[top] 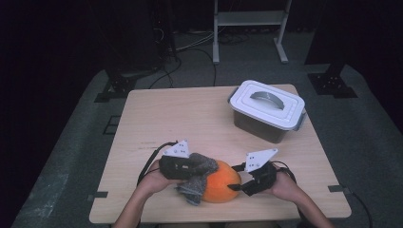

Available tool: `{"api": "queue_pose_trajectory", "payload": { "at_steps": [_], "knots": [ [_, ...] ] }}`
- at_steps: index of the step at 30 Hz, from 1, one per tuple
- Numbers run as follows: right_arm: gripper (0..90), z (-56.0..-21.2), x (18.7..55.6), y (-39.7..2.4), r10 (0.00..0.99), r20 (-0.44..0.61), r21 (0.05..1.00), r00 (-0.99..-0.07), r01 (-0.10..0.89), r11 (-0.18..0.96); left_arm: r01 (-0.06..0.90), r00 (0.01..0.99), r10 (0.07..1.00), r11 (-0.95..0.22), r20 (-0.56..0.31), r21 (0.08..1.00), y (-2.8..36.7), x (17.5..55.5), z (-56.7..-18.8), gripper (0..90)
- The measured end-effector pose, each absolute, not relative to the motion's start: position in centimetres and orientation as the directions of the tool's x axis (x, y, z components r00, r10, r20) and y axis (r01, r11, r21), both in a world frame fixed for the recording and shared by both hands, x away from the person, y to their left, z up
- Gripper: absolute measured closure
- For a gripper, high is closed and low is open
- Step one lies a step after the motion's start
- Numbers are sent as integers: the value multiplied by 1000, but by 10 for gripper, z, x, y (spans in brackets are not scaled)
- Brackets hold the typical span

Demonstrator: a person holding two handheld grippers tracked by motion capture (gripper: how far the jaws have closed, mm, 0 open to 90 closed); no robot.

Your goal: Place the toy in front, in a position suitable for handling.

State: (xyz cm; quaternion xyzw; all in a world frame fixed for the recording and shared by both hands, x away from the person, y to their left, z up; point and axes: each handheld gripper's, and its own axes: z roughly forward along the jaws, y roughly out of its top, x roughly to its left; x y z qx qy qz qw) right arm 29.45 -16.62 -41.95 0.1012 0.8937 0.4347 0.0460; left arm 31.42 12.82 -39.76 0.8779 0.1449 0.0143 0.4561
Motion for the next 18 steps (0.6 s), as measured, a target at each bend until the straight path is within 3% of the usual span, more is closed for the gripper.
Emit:
{"api": "queue_pose_trajectory", "payload": {
  "at_steps": [12, 16, 18],
  "knots": [
    [271, -433, 307, -173, 247, 54, 771, -968, 198, 606, 297, 937, 322, -524, -137, 799, 146, 320, -409, 753],
    [489, -432, 306, -170, 231, 48, 783, -972, 180, 596, 297, 938, 319, -528, -139, 796, 147, 320, -406, 753],
    [553, -426, 302, -172, 203, 50, 804, -978, 160, 573, 288, 939, 317, -527, -129, 800, 147, 319, -400, 753]
  ]
}}
